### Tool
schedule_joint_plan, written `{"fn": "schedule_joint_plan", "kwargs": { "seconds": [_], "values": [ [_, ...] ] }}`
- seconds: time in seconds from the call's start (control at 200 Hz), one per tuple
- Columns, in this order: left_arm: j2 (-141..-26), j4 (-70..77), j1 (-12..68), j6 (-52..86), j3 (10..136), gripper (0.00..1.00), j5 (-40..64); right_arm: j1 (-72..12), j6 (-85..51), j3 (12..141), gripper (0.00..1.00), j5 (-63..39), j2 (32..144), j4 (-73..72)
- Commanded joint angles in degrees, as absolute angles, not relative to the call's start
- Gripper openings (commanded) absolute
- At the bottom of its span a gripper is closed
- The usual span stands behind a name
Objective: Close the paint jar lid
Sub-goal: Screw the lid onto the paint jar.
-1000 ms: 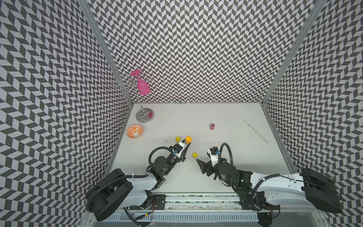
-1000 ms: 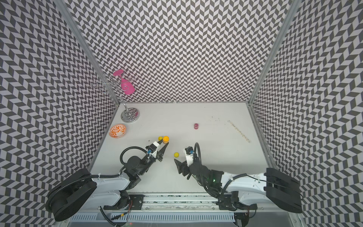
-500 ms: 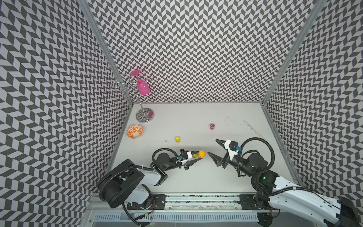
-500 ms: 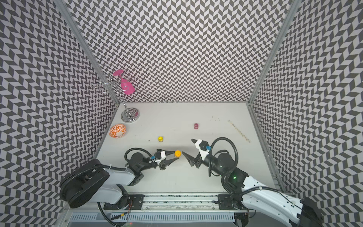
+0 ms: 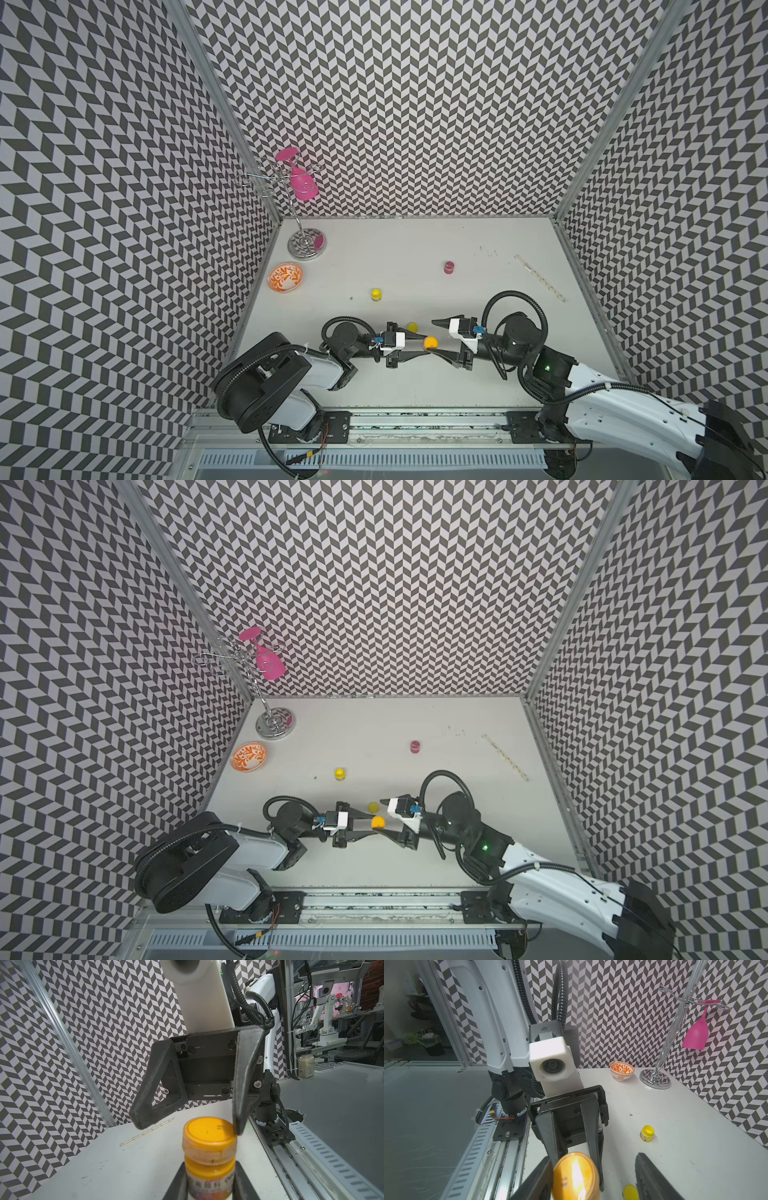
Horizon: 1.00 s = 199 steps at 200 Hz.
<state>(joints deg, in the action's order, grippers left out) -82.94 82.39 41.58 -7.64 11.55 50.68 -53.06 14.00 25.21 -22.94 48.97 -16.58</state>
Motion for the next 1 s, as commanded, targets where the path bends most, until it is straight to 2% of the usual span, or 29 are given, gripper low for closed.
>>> {"fn": "schedule_joint_plan", "kwargs": {
  "seconds": [0.0, 0.225, 0.421, 0.616, 0.991],
  "values": [
    [-82.9, 83.1, 41.5, -7.4, 13.2, 0.26, 51.9, -52.8, 14.6, 26.1, 0.60, -24.3, 49.0, -17.7],
    [-83.0, 82.8, 41.6, -7.6, 13.3, 0.26, 51.7, -52.8, 14.4, 27.0, 0.53, -25.2, 51.0, -17.1],
    [-83.3, 82.2, 41.6, -7.9, 13.6, 0.26, 51.5, -52.9, 14.7, 26.8, 0.52, -26.6, 50.9, -17.6],
    [-83.5, 82.0, 41.6, -7.9, 13.7, 0.26, 51.5, -52.9, 14.1, 26.6, 0.45, -24.8, 50.2, -17.7],
    [-82.6, 82.0, 41.6, -7.9, 13.4, 0.26, 48.7, -52.9, 12.3, 26.4, 0.21, -21.7, 51.6, -18.9]
  ]
}}
